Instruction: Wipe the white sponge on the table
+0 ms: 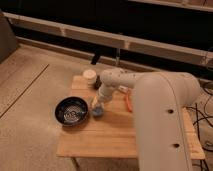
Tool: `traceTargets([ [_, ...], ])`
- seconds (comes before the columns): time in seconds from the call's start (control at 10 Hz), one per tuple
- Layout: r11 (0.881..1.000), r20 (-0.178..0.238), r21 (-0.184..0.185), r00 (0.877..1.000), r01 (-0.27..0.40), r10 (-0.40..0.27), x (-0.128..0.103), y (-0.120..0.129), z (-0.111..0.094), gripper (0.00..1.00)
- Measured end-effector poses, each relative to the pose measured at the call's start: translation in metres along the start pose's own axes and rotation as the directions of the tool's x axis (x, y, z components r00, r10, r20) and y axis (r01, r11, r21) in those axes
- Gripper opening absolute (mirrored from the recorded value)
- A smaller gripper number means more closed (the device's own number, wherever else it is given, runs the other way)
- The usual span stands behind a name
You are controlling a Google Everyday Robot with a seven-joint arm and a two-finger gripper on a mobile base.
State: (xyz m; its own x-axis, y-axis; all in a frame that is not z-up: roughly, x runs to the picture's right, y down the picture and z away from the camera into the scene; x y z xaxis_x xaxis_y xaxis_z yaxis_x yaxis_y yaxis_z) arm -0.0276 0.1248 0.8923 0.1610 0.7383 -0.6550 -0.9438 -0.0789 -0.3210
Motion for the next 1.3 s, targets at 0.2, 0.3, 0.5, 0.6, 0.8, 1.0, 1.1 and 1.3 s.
traceTargets([
  [0.2,1.0,-0.01,0.006,1.0,-0.008,0.008,0.011,-0.004,0.004,0.19],
  [0.3,1.0,-0.014,0.021,1.0,-0.016,0.016,0.015,-0.01,0.005,0.19],
  [0.5,0.993,-0.013,0.11,0.998,-0.053,0.055,0.019,-0.037,0.004,0.19],
  [0.6,0.988,-0.012,0.139,0.997,-0.07,0.072,0.019,-0.046,0.001,0.19],
  [0.8,0.974,-0.02,0.193,0.992,-0.12,0.126,0.021,-0.069,-0.004,0.19],
  [1.0,0.966,-0.035,0.202,0.984,-0.164,0.175,0.019,-0.082,-0.004,0.19],
  [1.1,0.959,-0.047,0.21,0.978,-0.19,0.204,0.016,-0.091,-0.004,0.19],
  [1.3,0.945,-0.052,0.243,0.969,-0.221,0.24,0.009,-0.11,-0.008,0.19],
])
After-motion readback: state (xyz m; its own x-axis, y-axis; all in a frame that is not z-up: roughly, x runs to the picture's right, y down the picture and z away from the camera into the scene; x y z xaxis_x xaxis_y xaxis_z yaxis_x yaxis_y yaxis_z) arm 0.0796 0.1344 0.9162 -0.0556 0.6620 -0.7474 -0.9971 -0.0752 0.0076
